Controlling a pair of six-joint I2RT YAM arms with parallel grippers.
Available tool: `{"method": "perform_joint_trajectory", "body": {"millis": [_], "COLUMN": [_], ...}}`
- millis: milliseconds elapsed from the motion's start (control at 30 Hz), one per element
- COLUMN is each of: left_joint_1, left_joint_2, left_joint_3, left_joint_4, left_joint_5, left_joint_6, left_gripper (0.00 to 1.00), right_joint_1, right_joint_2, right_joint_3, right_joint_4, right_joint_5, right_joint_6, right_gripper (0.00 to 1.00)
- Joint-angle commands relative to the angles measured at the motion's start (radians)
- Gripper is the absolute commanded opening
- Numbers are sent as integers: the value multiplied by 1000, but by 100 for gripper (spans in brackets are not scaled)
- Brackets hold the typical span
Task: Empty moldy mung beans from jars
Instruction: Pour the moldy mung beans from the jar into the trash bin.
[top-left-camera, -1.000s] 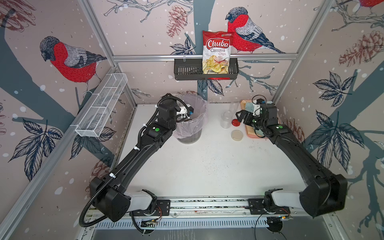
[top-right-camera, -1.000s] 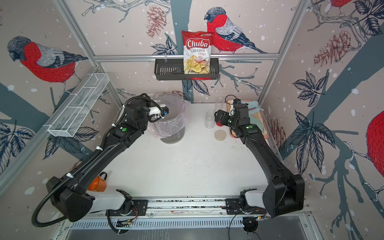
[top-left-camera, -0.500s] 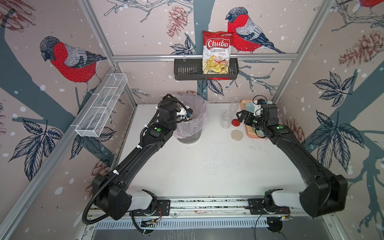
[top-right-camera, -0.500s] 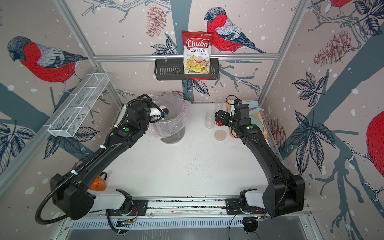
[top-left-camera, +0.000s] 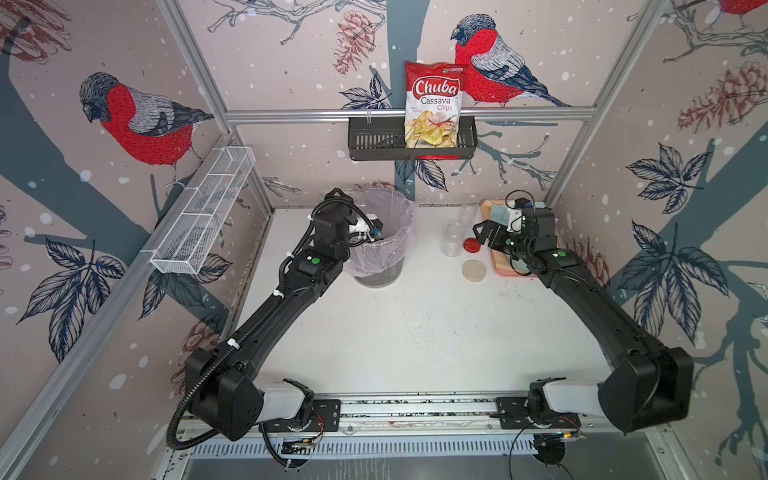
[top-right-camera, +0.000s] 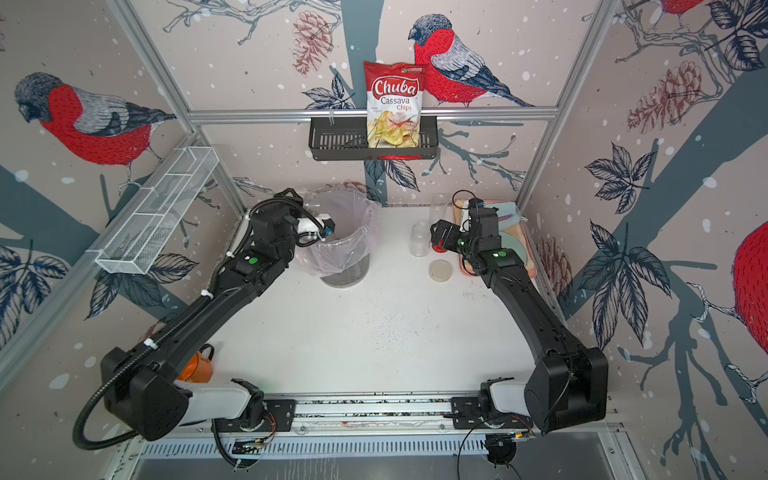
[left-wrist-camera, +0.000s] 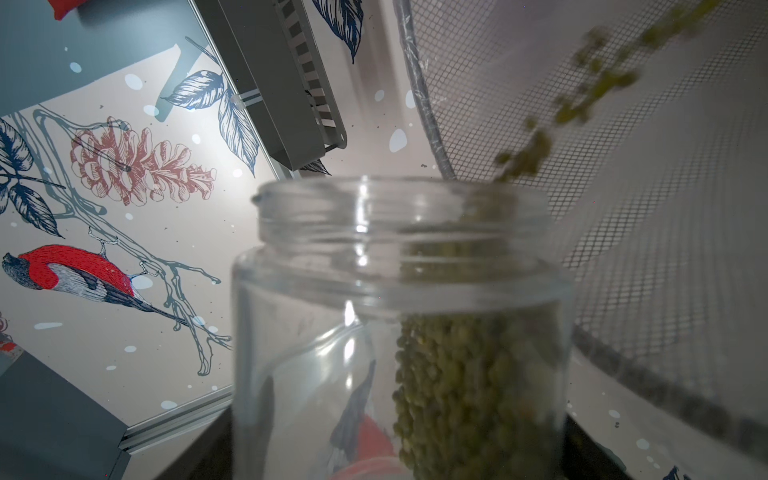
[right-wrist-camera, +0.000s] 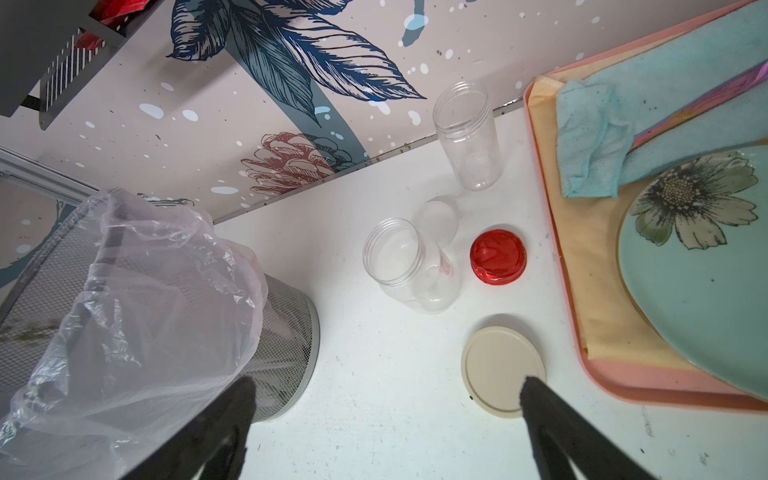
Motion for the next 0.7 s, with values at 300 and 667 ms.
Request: {"method": "perform_joint_trajectory", "body": {"millis": [300,667], "left_joint_1": [21,34], "left_joint_2": [-10,1], "left_joint_3": [30,63], "left_joint_4": [33,20], "left_joint_5": [83,126], "left_joint_6": [118,180], "left_gripper": [0,0], "right_joint_1": [-3,-2], "right_joint_2": [6,6], "right_joint_3": [1,1], "right_joint_4": [26,25], "right_joint_5": [-4,-3], "right_joint_6": [2,2], "right_gripper": [100,99]}}
